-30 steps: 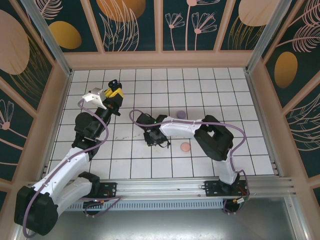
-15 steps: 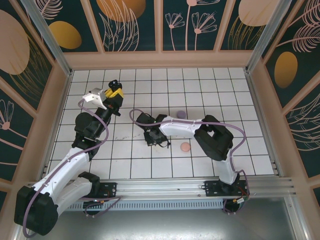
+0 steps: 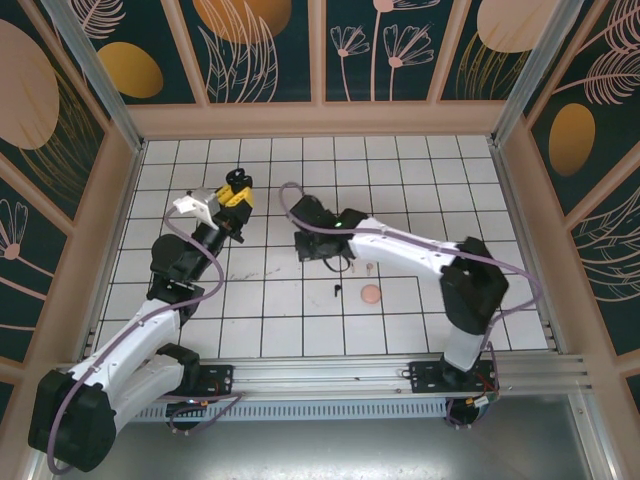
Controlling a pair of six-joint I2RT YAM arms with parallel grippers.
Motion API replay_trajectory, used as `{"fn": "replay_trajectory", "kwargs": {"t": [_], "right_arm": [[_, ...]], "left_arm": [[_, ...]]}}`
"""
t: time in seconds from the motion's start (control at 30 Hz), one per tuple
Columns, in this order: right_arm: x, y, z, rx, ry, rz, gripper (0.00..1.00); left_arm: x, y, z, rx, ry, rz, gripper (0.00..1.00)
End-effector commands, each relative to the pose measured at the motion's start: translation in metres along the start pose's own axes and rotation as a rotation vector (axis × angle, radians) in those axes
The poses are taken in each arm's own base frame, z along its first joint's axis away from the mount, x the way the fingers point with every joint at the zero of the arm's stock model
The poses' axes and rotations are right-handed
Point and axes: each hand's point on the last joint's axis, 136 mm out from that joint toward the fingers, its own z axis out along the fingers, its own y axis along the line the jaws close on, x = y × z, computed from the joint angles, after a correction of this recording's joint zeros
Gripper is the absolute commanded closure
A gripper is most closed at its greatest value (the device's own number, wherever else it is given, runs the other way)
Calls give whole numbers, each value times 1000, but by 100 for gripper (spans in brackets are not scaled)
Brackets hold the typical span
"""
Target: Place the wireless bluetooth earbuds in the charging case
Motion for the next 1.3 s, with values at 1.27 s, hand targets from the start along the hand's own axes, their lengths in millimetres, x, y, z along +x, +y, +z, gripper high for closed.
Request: {"fn": "replay_trajectory", "kwargs": {"t": [1.27], "right_arm": [[-131,77,-237,-653,-800,-355,86]], "left_arm": [[7,-67,50,437,-94,389,100]]}}
